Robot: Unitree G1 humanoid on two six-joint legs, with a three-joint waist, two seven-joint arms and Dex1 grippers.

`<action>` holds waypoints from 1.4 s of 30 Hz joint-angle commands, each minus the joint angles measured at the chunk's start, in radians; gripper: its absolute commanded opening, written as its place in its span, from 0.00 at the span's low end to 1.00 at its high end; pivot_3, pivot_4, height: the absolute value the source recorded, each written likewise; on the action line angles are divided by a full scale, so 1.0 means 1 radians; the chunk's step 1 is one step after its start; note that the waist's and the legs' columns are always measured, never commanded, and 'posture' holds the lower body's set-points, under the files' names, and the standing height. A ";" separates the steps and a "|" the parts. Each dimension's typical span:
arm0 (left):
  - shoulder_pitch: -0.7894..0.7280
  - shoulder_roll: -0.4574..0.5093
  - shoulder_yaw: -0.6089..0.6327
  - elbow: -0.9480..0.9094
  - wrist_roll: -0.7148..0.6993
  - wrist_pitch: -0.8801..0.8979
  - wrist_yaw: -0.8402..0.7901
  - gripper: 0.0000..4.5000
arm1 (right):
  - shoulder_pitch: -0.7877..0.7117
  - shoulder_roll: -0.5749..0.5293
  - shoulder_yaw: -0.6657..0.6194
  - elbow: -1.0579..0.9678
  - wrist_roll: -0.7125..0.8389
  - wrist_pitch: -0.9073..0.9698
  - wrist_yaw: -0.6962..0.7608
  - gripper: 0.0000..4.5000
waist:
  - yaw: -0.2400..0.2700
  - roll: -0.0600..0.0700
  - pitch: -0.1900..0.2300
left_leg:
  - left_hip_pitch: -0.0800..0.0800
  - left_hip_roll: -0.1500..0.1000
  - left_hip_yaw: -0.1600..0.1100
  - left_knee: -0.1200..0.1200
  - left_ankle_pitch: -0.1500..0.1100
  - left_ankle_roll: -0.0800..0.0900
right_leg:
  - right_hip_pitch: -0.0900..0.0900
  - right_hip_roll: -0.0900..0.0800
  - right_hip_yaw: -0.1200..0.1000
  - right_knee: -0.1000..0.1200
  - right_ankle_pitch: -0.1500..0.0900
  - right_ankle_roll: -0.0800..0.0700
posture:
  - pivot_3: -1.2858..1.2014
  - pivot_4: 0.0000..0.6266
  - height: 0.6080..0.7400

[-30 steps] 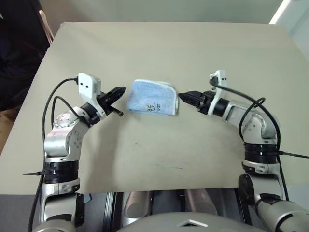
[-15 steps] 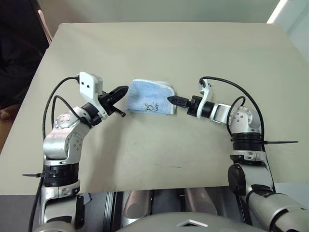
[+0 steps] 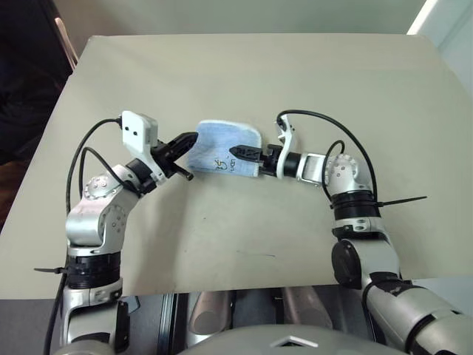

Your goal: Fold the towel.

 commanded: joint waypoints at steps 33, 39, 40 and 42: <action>-0.016 -0.014 -0.036 -0.022 -0.004 -0.015 -0.018 0.00 | 0.083 -0.373 -0.703 -0.226 0.164 -0.208 -0.593 0.01 | 0.016 0.000 0.000 | 0.000 0.000 0.002 0.000 0.000 0.001 | -0.002 -0.002 0.000 0.005 -0.002 0.000 | 0.52 0.24 0.97; -0.041 -0.033 -0.086 -0.017 -0.010 -0.016 -0.059 0.00 | 0.175 -0.326 -0.742 -0.311 0.212 -0.177 -0.761 0.01 | -0.005 0.000 0.000 | 0.002 0.001 0.003 -0.001 0.001 0.002 | -0.001 -0.001 0.002 0.007 0.005 0.009 | 0.52 0.24 0.97; -0.045 -0.037 -0.093 -0.020 -0.015 -0.014 -0.067 0.00 | 0.186 -0.306 -0.756 -0.327 0.225 -0.168 -0.799 0.01 | -0.005 0.001 0.000 | 0.002 0.001 0.003 -0.001 0.001 0.002 | -0.001 -0.001 0.002 0.006 0.005 0.010 | 0.52 0.24 0.97; -0.049 -0.043 -0.101 -0.026 -0.021 -0.012 -0.078 0.00 | 0.202 -0.278 -0.773 -0.351 0.242 -0.159 -0.866 0.01 | -0.005 0.001 0.000 | 0.003 0.001 0.003 -0.001 0.002 0.004 | -0.001 -0.001 0.002 0.006 0.002 0.015 | 0.52 0.24 0.97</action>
